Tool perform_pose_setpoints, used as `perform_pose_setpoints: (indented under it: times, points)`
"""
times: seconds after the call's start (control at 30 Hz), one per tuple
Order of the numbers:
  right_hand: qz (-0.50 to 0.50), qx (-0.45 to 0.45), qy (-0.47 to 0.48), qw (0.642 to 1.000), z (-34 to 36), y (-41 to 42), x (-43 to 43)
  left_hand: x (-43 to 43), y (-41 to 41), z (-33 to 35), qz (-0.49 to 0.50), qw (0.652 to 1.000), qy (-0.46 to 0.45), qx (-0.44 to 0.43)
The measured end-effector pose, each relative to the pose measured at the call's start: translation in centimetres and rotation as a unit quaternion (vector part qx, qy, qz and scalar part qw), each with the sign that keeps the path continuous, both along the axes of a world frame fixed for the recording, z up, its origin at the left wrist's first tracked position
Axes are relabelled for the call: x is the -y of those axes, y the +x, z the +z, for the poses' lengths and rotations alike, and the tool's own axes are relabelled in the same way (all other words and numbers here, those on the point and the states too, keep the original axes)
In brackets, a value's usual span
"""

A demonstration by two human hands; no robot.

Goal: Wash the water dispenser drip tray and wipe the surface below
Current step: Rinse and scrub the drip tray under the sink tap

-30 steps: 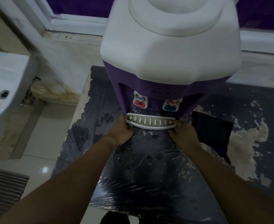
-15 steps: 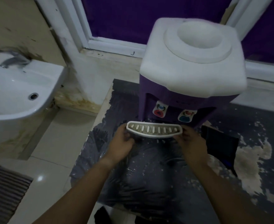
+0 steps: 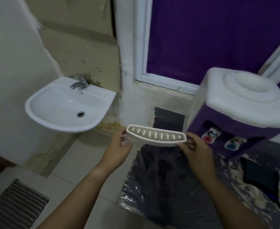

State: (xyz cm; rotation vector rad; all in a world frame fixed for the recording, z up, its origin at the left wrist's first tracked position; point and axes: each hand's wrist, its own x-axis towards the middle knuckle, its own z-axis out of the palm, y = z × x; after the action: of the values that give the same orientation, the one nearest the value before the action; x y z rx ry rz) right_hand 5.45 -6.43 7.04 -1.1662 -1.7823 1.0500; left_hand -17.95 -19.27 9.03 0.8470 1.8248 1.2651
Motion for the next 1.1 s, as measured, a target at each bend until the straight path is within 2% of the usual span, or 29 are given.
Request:
perform_pose_setpoints:
  times: [0.23,0.57,0.93,1.1]
  points:
    - [0.047,-0.007,0.026,0.999,3.1,-11.3,3.4,5.5,-10.2,3.0,0.054,0.997,0.048,-0.019]
    - [0.12,0.003,0.024,0.993,4.8,-26.5,4.0,9.1,-22.5,5.0,0.159,0.986,0.037,-0.043]
    - [0.146,0.025,0.034,0.988,1.3,-41.4,-2.0,4.0,-37.2,4.1,0.159,0.984,-0.018,-0.073]
    - [0.153,0.044,0.003,0.987,-0.8,-45.9,-4.6,1.2,-42.2,2.1,0.14,0.987,-0.049,-0.068]
